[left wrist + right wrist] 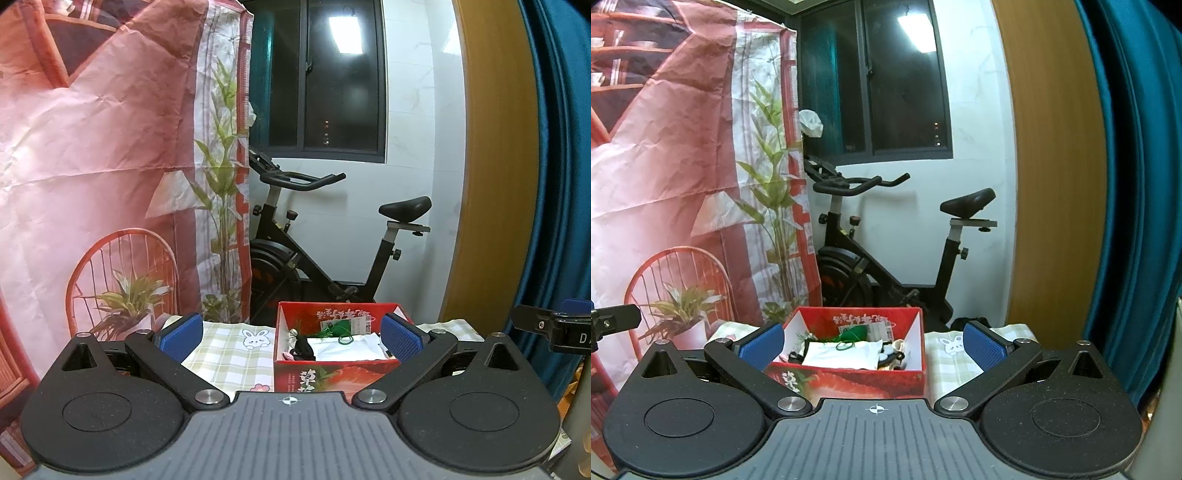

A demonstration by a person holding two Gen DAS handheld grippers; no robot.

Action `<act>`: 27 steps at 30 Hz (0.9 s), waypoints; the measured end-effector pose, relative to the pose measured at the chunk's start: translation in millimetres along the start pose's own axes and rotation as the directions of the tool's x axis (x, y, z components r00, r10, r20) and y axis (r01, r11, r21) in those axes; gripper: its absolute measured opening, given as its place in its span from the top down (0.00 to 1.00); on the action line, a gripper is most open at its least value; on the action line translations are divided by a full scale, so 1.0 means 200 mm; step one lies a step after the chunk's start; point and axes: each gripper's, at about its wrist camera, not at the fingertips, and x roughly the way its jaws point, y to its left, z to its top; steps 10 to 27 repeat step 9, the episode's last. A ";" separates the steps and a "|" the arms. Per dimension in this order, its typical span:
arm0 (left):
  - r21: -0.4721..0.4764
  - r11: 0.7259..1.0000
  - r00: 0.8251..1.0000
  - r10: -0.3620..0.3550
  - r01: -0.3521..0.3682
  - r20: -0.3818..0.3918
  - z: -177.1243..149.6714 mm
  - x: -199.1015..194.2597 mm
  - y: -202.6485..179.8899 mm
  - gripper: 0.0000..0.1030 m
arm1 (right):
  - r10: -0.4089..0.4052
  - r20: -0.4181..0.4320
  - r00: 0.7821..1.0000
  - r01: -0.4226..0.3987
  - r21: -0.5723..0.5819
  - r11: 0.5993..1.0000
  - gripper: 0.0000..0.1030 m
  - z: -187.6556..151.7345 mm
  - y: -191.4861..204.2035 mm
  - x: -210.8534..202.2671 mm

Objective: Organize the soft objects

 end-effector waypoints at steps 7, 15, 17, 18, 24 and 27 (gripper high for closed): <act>0.002 1.000 1.000 0.003 -0.003 0.009 0.00 0.00 0.00 0.00 | -0.005 -0.013 1.000 0.005 0.004 1.000 0.00 -0.01 -0.01 0.02; 0.001 1.000 1.000 -0.002 0.002 0.005 0.00 0.00 0.00 0.00 | -0.005 -0.017 1.000 0.005 0.005 1.000 0.00 -0.01 -0.01 0.03; 0.001 1.000 1.000 -0.002 0.002 0.005 0.00 0.00 0.00 0.00 | -0.005 -0.017 1.000 0.005 0.005 1.000 0.00 -0.01 -0.01 0.03; 0.001 1.000 1.000 -0.002 0.002 0.005 0.00 0.00 0.00 0.00 | -0.005 -0.017 1.000 0.005 0.005 1.000 0.00 -0.01 -0.01 0.03; 0.001 1.000 1.000 -0.002 0.002 0.005 0.00 0.00 0.00 0.00 | -0.005 -0.017 1.000 0.005 0.005 1.000 0.00 -0.01 -0.01 0.03; 0.001 1.000 1.000 -0.002 0.002 0.005 0.00 0.00 0.00 0.00 | -0.005 -0.017 1.000 0.005 0.005 1.000 0.00 -0.01 -0.01 0.03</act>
